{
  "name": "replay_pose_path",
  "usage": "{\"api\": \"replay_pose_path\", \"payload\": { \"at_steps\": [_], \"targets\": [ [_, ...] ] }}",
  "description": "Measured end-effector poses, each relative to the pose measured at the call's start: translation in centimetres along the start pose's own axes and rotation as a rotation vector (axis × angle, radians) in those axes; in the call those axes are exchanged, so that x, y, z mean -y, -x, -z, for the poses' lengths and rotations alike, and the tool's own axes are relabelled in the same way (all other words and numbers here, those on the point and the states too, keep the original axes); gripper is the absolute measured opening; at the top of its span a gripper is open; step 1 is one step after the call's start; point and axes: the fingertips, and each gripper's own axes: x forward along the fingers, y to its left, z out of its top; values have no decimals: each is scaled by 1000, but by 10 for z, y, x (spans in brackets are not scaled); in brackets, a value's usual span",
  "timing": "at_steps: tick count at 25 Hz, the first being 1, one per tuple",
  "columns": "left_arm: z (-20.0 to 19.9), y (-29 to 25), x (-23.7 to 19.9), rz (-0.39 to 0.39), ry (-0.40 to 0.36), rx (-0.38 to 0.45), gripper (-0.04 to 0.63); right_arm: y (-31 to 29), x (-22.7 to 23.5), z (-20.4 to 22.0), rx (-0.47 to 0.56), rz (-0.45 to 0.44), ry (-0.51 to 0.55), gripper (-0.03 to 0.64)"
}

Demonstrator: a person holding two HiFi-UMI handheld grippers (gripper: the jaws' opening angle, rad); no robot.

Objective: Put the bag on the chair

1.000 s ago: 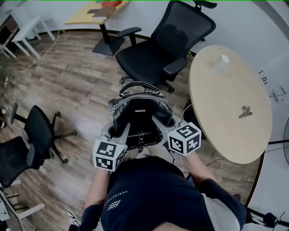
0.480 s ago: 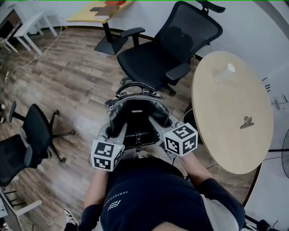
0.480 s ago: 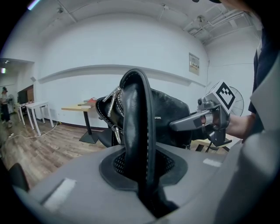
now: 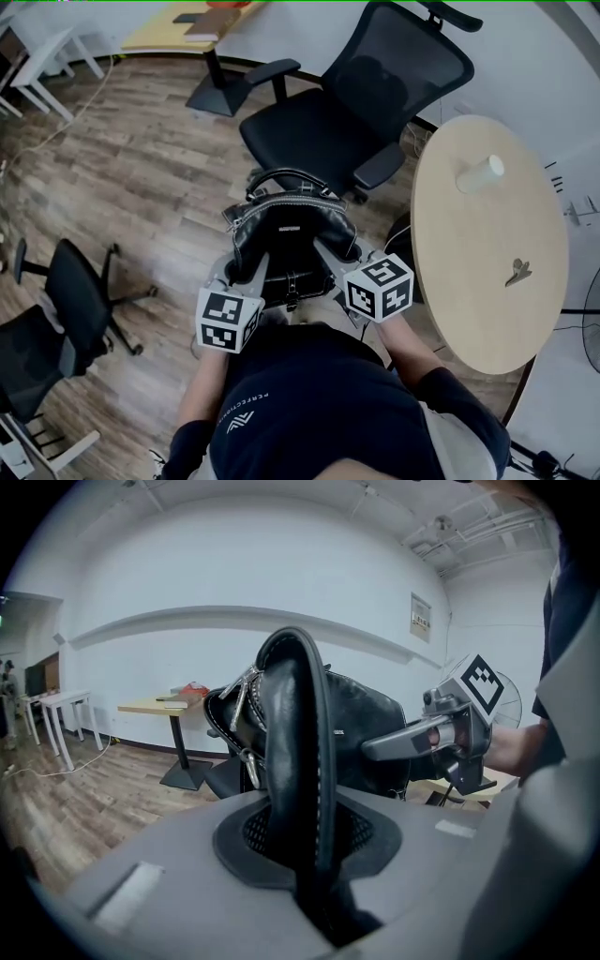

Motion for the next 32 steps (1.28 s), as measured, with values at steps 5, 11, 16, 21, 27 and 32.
{"api": "replay_pose_path", "payload": {
  "at_steps": [5,11,16,21,27,32],
  "targets": [
    [-17,-23,-46,15,-6,-6,84,-43,12,-27,-2,11,-26,38],
    [-39,-49,-89,43,-22,-11,80,-85,31,-58,27,41,-52,38],
    [-52,-75,-108,60,-25,-24,80,-105,52,-73,20,50,-67,38],
    [-66,-112,-113,47,-3,-30,78,-116,89,-87,8,43,-58,38],
    [-84,-153,-116,7,23,-27,78,-128,132,-106,-13,-6,-39,37],
    [-98,-180,-115,-15,52,-1,75,-136,164,-121,-5,-21,-6,38]
  ]
}}
